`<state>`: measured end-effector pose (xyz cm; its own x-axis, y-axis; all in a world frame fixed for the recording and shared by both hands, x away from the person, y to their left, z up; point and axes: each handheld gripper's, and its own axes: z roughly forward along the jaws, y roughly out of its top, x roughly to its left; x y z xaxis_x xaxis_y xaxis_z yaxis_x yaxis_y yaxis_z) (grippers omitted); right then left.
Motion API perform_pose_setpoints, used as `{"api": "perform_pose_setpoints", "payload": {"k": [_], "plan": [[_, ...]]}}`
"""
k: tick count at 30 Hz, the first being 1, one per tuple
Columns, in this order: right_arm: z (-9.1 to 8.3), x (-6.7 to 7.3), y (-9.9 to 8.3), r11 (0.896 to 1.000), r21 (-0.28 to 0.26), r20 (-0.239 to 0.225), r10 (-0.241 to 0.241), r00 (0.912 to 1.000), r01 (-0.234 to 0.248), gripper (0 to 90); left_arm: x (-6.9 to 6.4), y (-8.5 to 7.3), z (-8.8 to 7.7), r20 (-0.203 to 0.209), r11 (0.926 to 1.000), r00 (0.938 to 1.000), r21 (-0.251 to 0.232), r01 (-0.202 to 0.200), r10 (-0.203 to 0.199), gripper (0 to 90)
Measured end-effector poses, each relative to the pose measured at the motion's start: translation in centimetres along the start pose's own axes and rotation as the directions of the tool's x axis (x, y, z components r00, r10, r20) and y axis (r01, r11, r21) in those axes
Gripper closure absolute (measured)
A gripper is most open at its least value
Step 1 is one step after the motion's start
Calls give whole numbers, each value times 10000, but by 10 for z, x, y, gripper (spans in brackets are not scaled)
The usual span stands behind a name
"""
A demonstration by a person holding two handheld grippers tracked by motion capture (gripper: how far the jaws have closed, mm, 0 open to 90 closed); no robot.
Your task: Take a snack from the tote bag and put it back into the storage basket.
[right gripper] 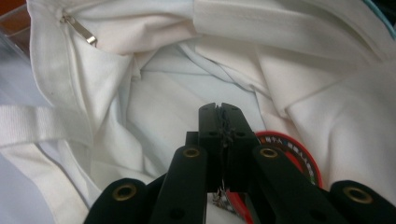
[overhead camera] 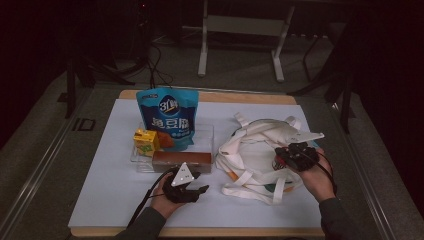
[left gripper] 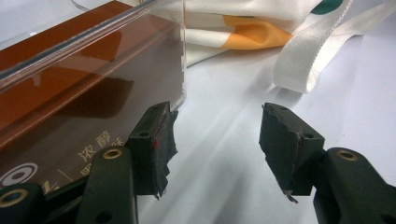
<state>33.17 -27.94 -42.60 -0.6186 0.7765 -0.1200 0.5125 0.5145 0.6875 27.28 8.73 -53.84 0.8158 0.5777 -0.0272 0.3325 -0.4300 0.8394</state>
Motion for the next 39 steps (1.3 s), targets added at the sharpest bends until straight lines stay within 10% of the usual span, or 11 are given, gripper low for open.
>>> {"api": "perform_pose_setpoints", "payload": {"k": [39], "plan": [[-3,-22,-59,9931,1028,421,518,9978,-559,900,1,0,0,2,10000,10000,16,36,-36,443]]}}
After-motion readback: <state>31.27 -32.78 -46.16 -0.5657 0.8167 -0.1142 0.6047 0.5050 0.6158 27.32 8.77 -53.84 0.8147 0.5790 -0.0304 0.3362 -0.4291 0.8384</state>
